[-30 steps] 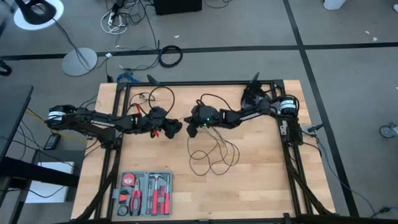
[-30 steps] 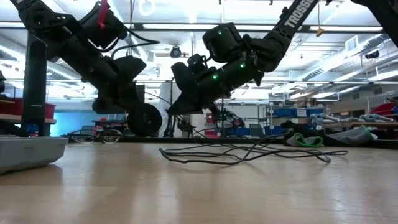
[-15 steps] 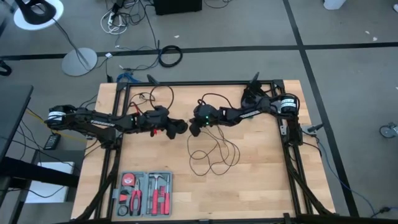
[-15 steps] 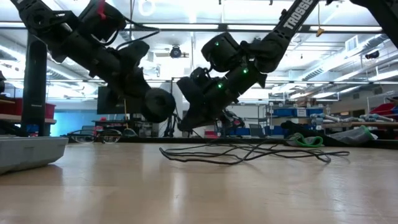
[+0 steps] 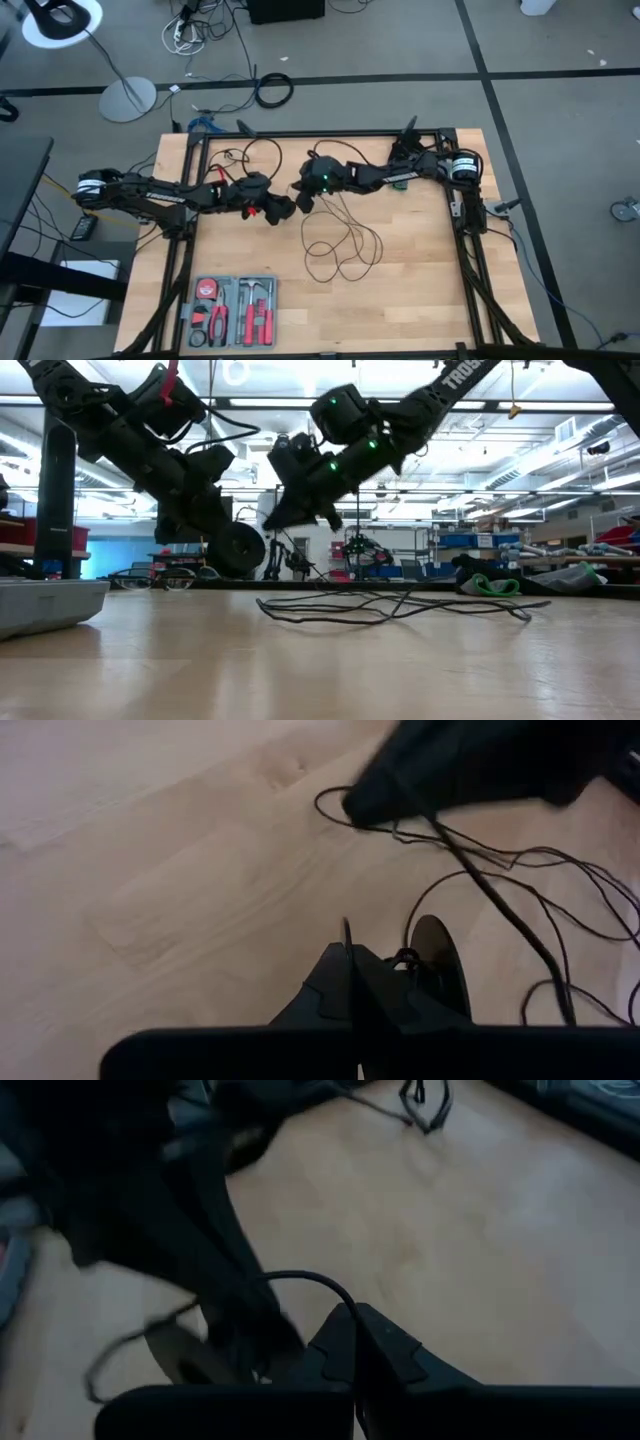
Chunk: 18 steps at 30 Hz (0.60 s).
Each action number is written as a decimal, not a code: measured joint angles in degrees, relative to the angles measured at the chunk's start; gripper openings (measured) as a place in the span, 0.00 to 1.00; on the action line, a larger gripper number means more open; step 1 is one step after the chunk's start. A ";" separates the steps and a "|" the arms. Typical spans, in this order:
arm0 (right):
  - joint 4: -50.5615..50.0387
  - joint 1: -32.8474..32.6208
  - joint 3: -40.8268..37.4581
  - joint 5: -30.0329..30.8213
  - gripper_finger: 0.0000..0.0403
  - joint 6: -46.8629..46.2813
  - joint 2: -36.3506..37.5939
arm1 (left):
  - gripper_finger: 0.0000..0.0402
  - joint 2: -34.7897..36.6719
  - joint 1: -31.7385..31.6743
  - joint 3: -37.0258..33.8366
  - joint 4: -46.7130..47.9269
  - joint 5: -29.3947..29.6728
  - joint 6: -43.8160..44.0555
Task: Coil cords
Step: Coil the black wire onto the black spool
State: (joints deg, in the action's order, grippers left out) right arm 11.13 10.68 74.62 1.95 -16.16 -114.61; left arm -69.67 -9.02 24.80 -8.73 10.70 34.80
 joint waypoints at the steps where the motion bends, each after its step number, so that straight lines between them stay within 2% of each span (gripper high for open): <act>1: -1.07 0.25 1.28 -0.41 0.00 0.47 0.02 | 0.00 0.00 0.00 0.00 -0.36 -0.14 -0.02; 7: -7.08 0.59 6.15 -0.70 0.00 3.44 0.11 | 0.00 0.00 0.00 -0.02 -2.99 -0.87 -0.34; 13: -9.95 0.31 6.22 -0.47 0.00 3.78 0.09 | 0.00 0.00 0.00 -0.02 -10.21 -2.48 -1.71; 18: -11.04 -0.63 6.22 0.40 0.00 4.60 0.09 | 0.00 -0.01 -0.23 -0.02 -11.30 -2.42 -1.87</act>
State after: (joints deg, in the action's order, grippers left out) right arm 0.09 10.05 80.84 2.35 -11.56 -114.52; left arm -69.67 -9.25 24.77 -20.02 8.28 32.93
